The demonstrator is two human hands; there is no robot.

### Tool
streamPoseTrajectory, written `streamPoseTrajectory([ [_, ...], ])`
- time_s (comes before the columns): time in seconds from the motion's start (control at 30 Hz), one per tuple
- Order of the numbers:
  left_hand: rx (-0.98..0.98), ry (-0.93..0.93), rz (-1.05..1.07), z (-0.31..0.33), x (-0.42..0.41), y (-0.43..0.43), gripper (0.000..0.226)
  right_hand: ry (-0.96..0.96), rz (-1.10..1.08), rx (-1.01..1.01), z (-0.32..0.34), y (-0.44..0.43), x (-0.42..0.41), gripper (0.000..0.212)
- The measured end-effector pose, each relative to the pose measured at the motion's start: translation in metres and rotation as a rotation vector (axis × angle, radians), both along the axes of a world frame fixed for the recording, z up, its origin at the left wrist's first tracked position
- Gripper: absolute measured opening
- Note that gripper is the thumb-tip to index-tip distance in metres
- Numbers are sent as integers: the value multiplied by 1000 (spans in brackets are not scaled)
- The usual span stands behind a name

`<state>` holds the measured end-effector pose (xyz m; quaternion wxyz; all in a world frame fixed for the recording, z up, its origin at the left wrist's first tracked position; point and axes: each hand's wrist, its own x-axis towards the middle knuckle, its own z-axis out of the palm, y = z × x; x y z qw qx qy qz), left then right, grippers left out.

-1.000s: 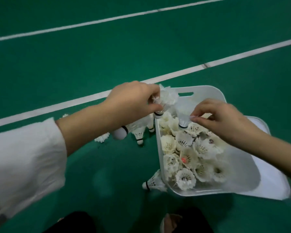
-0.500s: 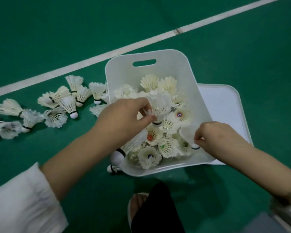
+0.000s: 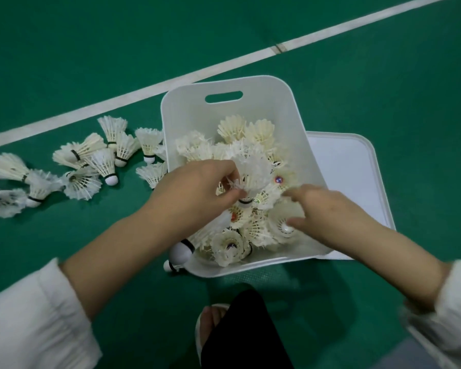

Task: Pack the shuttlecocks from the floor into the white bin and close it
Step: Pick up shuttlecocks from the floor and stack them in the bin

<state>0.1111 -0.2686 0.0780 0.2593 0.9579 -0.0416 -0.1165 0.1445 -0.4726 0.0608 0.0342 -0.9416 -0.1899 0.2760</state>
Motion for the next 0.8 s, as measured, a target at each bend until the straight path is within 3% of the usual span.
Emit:
streamPoseTrajectory([
  [0.07,-13,-4,-2,-1,1,0,22,-147,-55,247,20,-2,-2,59],
  [0.17,-26,-14,-29,-1,1,-5,21,-109,-55,467,35,8,-7,63],
  [0.3,-44,-33,-74,-2,1,-9,22,-178,14,399,19,18,-5,25],
  [0.47,-188,-44,105,9,-1,6,49,-115,-21,298,17,8,2,23],
  [0.57,-225,-86,162,12,-1,18,43,-1,50,205,12,11,-4,22],
  [0.8,-112,-95,27,3,-11,24,32,134,101,15,5,26,-8,24],
])
